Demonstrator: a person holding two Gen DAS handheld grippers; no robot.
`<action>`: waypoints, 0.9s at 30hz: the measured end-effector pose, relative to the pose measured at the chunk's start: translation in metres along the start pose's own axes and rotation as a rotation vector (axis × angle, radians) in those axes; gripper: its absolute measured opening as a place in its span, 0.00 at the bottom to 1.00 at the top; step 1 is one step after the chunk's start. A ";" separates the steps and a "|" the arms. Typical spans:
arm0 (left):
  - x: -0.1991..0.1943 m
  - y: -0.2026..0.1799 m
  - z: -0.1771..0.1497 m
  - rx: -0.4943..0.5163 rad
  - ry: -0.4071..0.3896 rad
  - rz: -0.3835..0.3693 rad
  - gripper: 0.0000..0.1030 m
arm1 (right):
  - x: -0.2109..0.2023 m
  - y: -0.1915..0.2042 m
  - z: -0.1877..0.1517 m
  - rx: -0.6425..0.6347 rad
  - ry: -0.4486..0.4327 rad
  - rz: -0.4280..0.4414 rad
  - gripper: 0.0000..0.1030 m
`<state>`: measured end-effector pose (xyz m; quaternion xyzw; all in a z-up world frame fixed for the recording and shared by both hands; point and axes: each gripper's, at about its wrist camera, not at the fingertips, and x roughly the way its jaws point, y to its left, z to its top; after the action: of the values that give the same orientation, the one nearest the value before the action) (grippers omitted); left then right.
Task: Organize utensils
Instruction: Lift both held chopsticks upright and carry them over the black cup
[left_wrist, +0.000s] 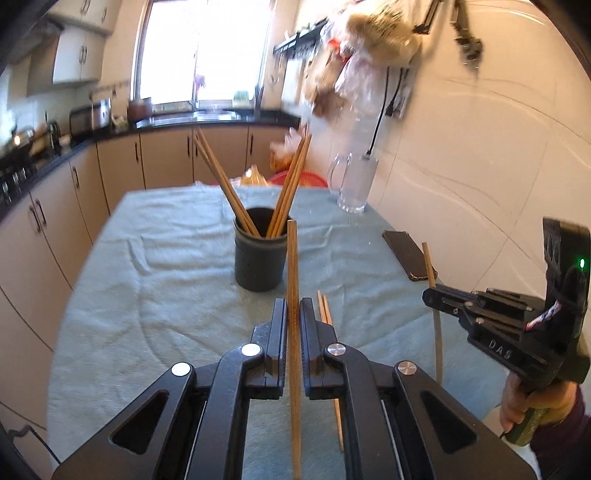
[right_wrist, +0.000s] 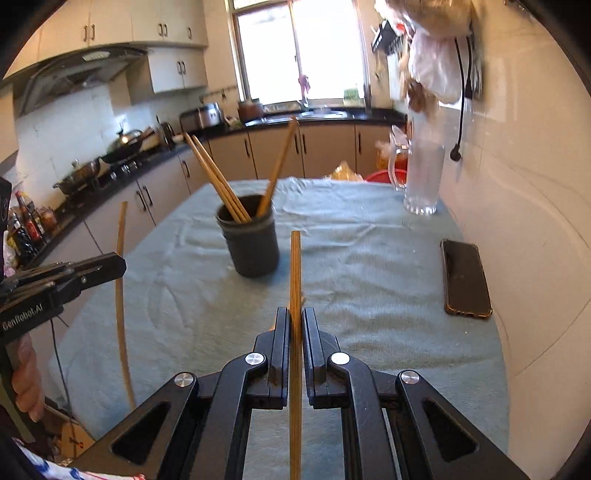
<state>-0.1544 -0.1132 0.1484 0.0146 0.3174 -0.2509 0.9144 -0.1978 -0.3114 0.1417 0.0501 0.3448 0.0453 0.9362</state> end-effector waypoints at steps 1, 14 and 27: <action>-0.007 -0.003 -0.002 0.014 -0.016 0.006 0.06 | -0.003 0.002 0.001 -0.001 -0.008 0.004 0.07; -0.053 0.000 -0.006 0.018 -0.119 0.014 0.06 | -0.041 0.019 -0.002 -0.014 -0.089 0.023 0.07; -0.060 0.014 0.013 -0.022 -0.155 0.008 0.06 | -0.040 0.020 0.019 -0.021 -0.138 0.026 0.07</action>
<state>-0.1804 -0.0763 0.1925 -0.0133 0.2483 -0.2440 0.9373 -0.2169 -0.2971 0.1839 0.0478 0.2781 0.0576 0.9576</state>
